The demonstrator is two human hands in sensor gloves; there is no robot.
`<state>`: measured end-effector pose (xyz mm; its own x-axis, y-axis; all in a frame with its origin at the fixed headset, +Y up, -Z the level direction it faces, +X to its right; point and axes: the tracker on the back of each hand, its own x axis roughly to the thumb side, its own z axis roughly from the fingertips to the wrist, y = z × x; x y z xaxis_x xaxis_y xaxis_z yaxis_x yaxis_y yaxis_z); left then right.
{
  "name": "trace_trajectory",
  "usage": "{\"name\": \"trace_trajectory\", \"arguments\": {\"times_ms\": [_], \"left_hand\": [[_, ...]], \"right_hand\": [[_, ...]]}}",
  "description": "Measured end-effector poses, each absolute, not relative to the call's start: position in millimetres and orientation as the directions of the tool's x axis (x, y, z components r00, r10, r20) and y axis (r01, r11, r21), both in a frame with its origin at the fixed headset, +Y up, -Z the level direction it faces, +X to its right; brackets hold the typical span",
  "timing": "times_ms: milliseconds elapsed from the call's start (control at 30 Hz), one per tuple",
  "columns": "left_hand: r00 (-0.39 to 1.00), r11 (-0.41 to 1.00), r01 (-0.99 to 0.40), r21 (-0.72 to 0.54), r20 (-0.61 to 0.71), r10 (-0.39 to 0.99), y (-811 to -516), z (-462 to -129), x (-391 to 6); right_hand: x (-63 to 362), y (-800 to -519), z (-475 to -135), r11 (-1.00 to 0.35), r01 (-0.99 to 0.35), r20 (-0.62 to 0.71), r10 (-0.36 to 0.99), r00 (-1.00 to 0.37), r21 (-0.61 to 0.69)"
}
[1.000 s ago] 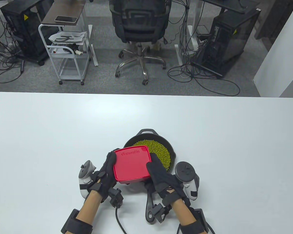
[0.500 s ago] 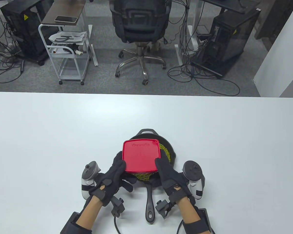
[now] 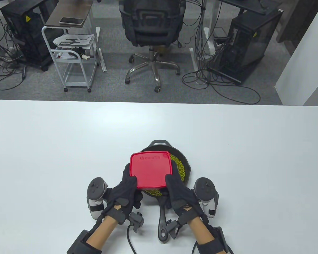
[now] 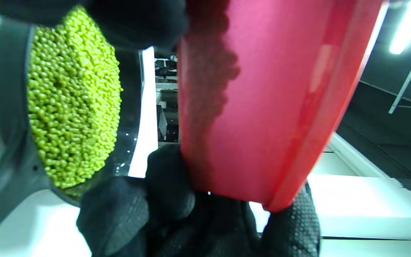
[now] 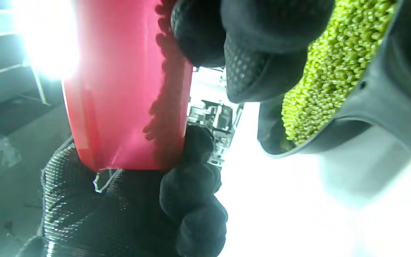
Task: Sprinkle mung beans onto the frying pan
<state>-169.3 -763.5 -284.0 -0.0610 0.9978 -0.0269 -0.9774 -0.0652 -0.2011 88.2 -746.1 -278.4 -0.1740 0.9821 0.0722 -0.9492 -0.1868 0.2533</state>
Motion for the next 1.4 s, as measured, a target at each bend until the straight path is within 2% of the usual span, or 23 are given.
{"name": "trace_trajectory", "arguments": {"times_ms": [133, 167, 367, 500, 700, 867, 933, 1200, 1400], "left_hand": [[-0.044, -0.040, -0.985, -0.165, 0.023, 0.999, -761, -278, -165], [-0.012, -0.006, -0.992, -0.128, 0.052, 0.999, -762, -282, -167], [-0.034, -0.025, -0.988, -0.153, 0.052, 0.998, -759, -281, -167], [-0.055, -0.047, -0.985, -0.164, 0.041, 0.998, -760, -282, -169], [-0.108, -0.107, -0.981, -0.165, -0.002, 0.994, -763, -285, -179], [-0.227, -0.229, -0.970, -0.080, -0.026, 0.973, -759, -286, -198], [-0.255, -0.257, -0.966, -0.039, -0.036, 0.966, -755, -288, -211], [-0.312, -0.297, -0.943, 0.152, -0.088, 0.946, -756, -296, -276], [-0.254, -0.199, -0.947, 0.253, -0.207, 0.945, -775, -300, -306]], "right_hand": [[88, -746, -278, -0.211, -0.956, 0.085, 0.977, -0.198, 0.204], [88, -745, -275, -0.178, -0.961, 0.084, 0.983, -0.164, 0.211], [87, -744, -276, -0.205, -0.963, 0.121, 0.975, -0.185, 0.176], [85, -744, -276, -0.150, -0.968, 0.085, 0.987, -0.135, 0.202], [84, -743, -278, -0.191, -0.936, 0.103, 0.981, -0.167, 0.296], [91, -738, -279, -0.310, -0.912, 0.175, 0.947, -0.271, 0.267], [97, -737, -282, -0.320, -0.907, 0.173, 0.944, -0.281, 0.272], [120, -738, -289, -0.247, -0.938, 0.127, 0.967, -0.221, 0.243], [132, -738, -293, -0.202, -0.955, 0.107, 0.977, -0.183, 0.218]]}}
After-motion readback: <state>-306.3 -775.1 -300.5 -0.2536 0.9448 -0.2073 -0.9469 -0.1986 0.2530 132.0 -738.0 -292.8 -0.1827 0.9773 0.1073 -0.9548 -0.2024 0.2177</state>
